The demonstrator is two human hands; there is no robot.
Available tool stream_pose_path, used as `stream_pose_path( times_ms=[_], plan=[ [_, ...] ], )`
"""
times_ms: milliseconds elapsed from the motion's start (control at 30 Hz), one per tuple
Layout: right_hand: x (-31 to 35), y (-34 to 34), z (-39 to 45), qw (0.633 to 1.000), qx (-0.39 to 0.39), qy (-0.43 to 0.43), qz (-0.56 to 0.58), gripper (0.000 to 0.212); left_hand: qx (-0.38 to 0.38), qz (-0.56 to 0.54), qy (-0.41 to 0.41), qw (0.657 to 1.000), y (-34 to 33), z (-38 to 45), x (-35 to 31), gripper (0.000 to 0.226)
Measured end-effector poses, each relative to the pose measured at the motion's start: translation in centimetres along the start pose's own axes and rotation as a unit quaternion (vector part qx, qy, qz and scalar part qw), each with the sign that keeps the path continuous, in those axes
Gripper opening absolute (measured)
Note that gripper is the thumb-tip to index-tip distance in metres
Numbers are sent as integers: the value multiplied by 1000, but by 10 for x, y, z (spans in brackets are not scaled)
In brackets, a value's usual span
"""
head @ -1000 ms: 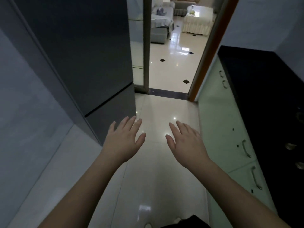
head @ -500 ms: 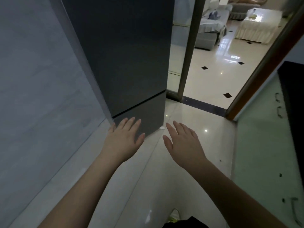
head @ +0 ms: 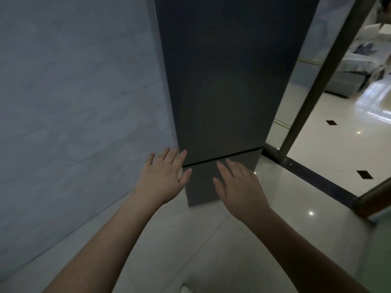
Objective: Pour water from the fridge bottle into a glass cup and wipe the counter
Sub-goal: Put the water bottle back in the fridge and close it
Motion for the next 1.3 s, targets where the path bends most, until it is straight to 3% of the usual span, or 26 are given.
stream_pose_path(
  times_ms=[200,367,900,1167,1300],
  plan=[
    [42,30,73,998,-50,37,-30,60,-31,-7,23,999,25,38,48,88],
    [81,73,127,991,-106,70,-33,65,-57,-15,36,998,54,72,87,62],
    [115,180,236,964,-204,126,-114,61,-108,-16,50,993,134,162,134,58],
    [137,234,266,916,-284,214,-184,43,-101,-58,61,991,150,216,130,63],
    [156,240,283,887,-303,238,-253,41,-104,-109,53,987,149,232,118,52]
  ],
)
Point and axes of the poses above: each hand's wrist, its own z-axis towards the middle knuckle, its own y-axis out of the back of the hand, x = y × z, the point moved 8 cm from there along z, towards the middle knuckle, and after that the axes turned 13 degrees about x, right-handed, at the moved point
